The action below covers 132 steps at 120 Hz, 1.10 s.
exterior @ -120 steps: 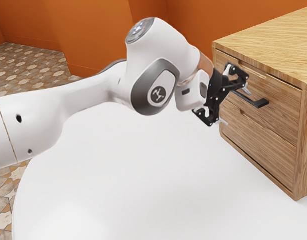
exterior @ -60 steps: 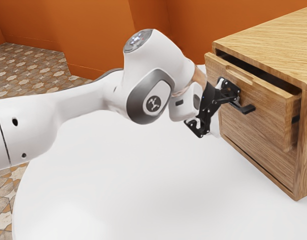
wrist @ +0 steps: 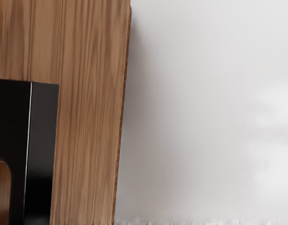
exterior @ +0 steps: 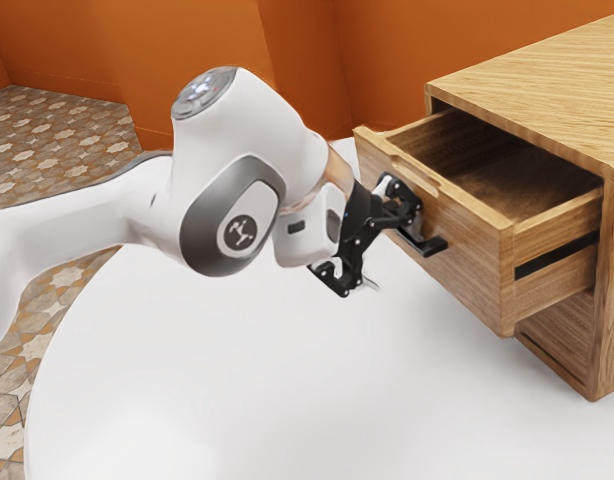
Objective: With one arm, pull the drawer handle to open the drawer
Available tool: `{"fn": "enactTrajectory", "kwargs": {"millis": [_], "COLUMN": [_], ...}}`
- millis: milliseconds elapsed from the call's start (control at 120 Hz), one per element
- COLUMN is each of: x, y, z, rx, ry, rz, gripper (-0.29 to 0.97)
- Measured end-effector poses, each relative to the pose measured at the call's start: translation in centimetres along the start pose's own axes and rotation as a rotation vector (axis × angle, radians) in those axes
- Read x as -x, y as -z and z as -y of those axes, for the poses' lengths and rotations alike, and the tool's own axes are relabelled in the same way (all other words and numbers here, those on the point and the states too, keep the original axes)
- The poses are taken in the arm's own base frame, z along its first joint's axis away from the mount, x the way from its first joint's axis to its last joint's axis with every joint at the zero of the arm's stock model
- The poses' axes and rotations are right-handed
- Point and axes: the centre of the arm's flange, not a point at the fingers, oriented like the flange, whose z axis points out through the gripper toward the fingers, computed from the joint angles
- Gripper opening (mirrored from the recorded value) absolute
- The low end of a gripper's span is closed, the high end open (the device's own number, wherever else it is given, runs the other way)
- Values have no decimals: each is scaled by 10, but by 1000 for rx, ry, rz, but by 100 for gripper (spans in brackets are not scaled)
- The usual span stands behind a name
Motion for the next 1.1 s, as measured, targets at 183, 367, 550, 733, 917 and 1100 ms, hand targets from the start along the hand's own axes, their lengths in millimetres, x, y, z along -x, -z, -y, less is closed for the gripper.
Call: {"fn": "enactTrajectory", "kwargs": {"millis": [183, 367, 550, 733, 917, 1100], "x": [0, -10, -19, -17, -14, -21], "y": [17, 36, 48, 61, 67, 95], "z": [-22, -45, -61, -74, -82, -80], "rx": [3, 0, 0, -10, -16, -65], "ry": [27, 40, 36, 51, 60, 46], "rz": [17, 12, 3, -1, -2, 2], "gripper": [40, 55, 58, 47, 55, 64]}}
